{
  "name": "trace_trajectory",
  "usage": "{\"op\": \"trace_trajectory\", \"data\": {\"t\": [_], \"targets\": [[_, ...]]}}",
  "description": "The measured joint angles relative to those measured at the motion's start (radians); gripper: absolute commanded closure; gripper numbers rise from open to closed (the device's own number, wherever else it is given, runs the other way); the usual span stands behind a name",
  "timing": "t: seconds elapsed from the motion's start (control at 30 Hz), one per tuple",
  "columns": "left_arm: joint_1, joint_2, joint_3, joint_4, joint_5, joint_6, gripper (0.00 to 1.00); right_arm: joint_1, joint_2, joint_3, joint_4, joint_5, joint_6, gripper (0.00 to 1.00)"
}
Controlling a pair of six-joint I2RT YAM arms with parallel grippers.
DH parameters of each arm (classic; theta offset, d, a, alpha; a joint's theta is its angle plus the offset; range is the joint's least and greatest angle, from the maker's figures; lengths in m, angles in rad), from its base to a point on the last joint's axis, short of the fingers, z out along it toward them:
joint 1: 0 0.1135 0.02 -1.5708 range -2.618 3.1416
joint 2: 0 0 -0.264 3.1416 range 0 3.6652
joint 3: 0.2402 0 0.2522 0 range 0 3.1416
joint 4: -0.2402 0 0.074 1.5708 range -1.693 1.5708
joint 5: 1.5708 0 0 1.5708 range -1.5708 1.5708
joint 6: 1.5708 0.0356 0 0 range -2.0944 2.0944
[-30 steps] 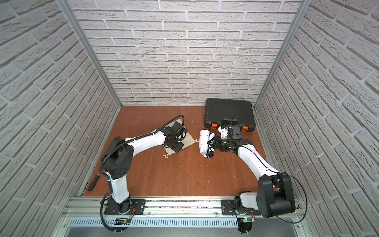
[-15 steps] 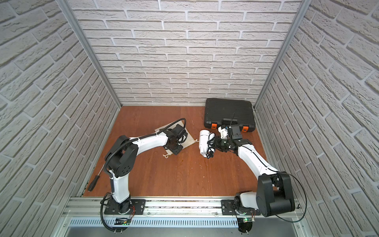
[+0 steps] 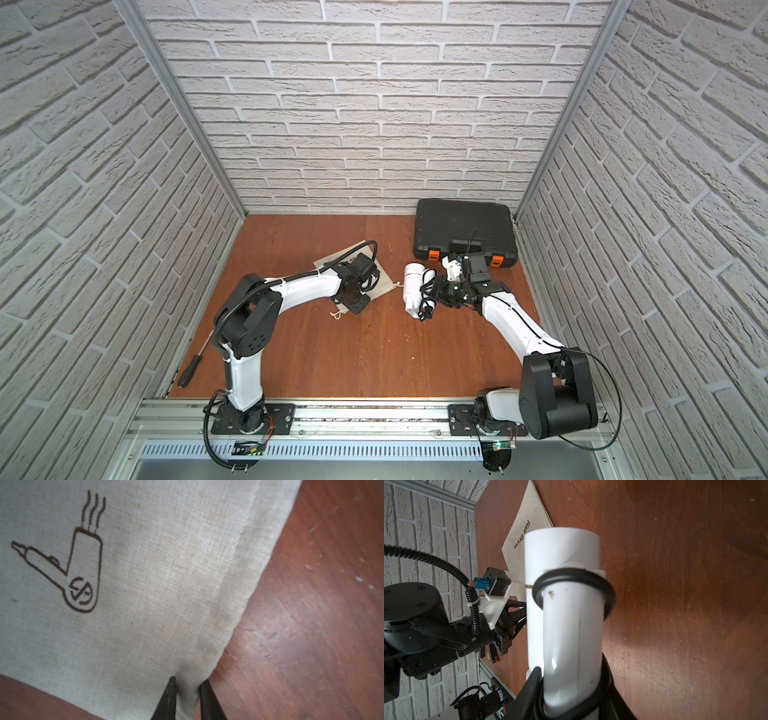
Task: Pack away hair dryers
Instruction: Open the drawstring bag at the center of the board.
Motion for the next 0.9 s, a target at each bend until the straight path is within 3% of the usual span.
{"op": "trace_trajectory", "data": {"t": [0.6, 0.9], "targets": [[0.000, -0.055, -0.005, 0.027, -0.006, -0.010, 0.97, 0.013, 0.000, -0.036, -0.005, -0.003, -0.037, 0.97], [0.000, -0.070, 0.007, 0.051, -0.100, -0.016, 1.00, 0.175, 0.029, -0.037, -0.003, 0.002, -0.113, 0.97]]}}
